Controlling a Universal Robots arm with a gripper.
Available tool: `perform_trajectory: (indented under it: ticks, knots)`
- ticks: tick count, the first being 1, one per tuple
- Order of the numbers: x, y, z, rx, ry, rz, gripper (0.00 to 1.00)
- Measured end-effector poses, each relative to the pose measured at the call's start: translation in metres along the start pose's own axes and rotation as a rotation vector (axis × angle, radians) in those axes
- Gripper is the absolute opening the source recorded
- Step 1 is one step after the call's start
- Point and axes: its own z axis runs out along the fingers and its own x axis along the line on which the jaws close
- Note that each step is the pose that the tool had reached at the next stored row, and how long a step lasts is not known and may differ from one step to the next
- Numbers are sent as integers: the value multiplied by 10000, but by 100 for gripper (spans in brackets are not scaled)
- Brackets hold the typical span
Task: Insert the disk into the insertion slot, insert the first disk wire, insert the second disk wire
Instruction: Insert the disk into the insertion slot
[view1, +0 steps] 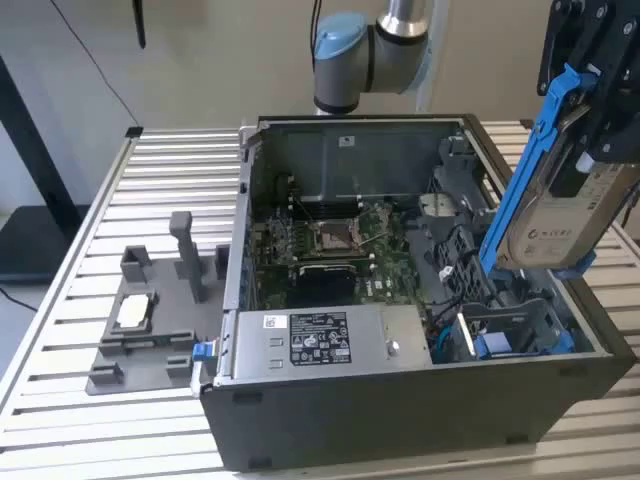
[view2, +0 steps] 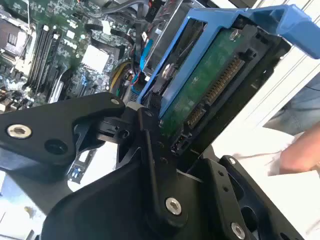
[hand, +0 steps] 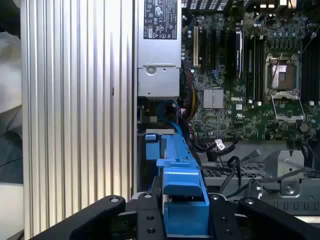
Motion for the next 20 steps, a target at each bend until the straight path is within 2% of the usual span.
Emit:
perform_trajectory:
  ticks: [12, 20]
  knots:
    - [0, -1, 4, 0, 0, 1, 33]
    - [-1, -18, 99, 0, 15, 1, 33]
